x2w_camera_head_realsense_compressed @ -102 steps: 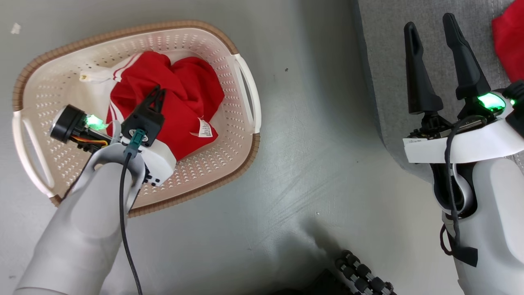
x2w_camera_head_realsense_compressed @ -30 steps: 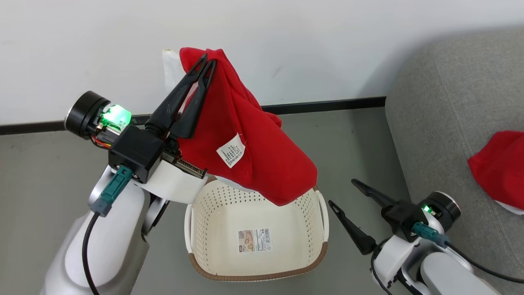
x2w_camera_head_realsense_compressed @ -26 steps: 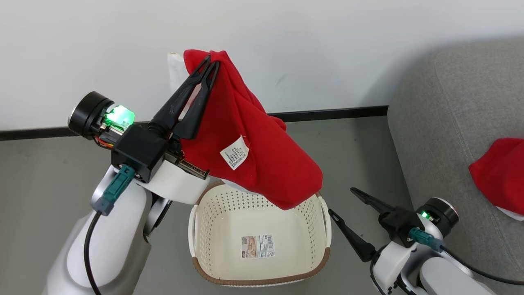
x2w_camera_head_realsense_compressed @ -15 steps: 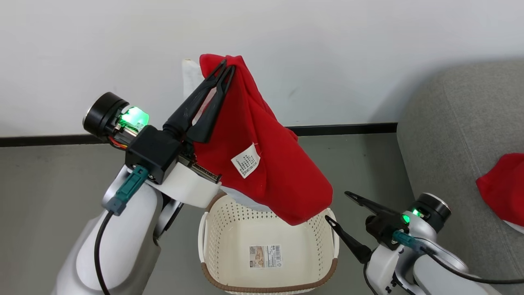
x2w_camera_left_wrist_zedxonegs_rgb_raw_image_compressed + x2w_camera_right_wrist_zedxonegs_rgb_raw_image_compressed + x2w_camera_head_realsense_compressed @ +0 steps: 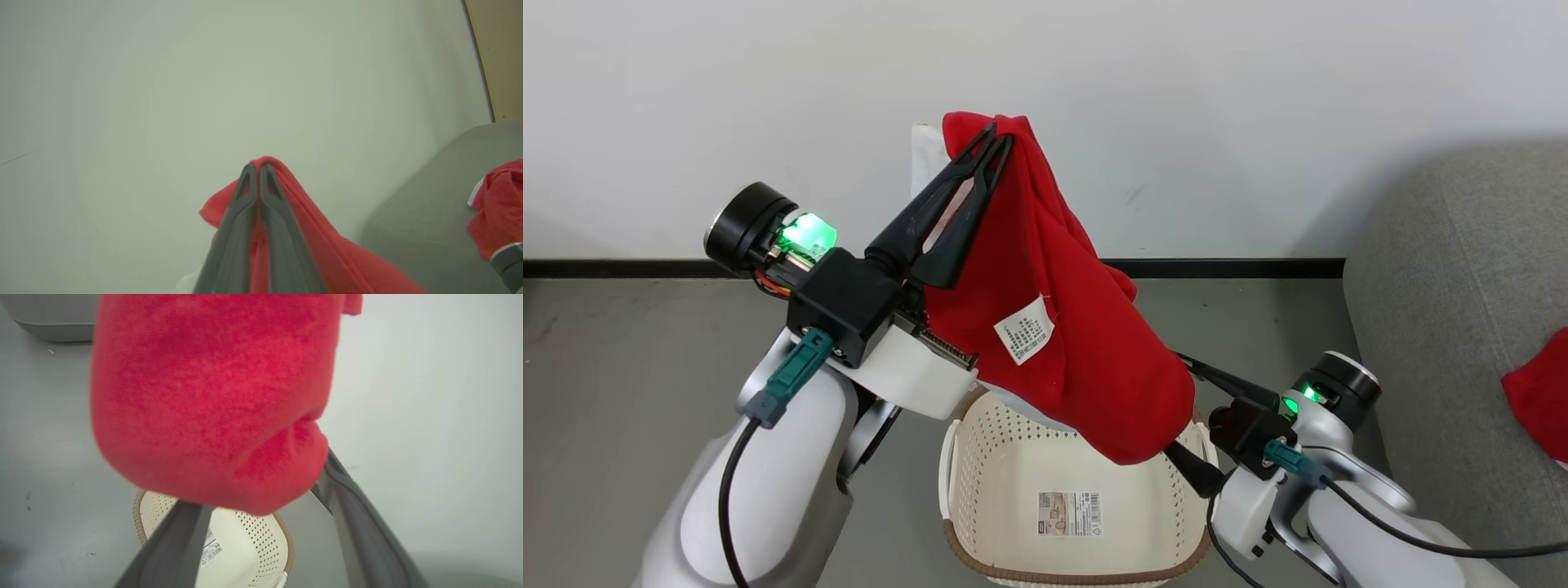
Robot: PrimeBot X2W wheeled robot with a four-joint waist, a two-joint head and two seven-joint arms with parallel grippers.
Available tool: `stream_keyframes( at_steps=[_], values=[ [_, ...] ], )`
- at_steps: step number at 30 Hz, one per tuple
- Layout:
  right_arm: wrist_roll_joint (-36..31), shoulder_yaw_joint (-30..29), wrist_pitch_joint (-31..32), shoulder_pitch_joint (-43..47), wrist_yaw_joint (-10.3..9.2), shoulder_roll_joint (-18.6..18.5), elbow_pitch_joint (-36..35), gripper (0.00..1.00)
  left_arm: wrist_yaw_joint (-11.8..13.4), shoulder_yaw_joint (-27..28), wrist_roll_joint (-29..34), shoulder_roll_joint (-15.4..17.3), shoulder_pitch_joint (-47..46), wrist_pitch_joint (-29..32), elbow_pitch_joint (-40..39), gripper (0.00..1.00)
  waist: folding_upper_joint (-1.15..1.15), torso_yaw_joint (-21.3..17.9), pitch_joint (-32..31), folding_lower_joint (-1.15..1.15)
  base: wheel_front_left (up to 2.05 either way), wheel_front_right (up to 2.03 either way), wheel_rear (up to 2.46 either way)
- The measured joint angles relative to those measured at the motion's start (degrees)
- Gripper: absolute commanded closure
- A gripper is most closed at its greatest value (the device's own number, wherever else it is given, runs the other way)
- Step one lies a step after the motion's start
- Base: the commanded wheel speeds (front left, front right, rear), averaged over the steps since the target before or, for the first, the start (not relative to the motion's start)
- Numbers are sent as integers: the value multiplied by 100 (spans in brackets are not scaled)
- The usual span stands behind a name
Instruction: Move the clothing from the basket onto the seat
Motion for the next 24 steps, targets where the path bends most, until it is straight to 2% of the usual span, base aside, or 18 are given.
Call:
stream_keyframes(
  at_steps=[13,20,21,22,23,24],
  values=[
    [-465,-177,-2,-29,0,-30,-643,0,2,3,0,29,0,101,-41,100,0,-4,50,0,0,0,0],
    [-504,130,-5,-30,0,-44,-929,0,3,4,-1,30,1,151,-58,100,0,-52,66,0,0,0,0],
    [-504,153,-7,-34,0,-13,-976,17,3,1,-1,27,1,151,-59,100,0,-57,67,0,0,0,0],
    [-503,178,-7,-38,0,22,-1021,17,3,-4,-4,25,1,152,-59,100,0,-61,68,0,0,0,0],
    [-503,201,-7,-42,0,55,-1076,51,3,-8,-9,25,2,160,-58,100,0,-64,69,0,0,0,0],
    [-502,220,-8,-54,0,80,-1140,60,3,-8,-11,27,7,179,-57,100,0,-67,71,0,0,0,0]
  ],
)
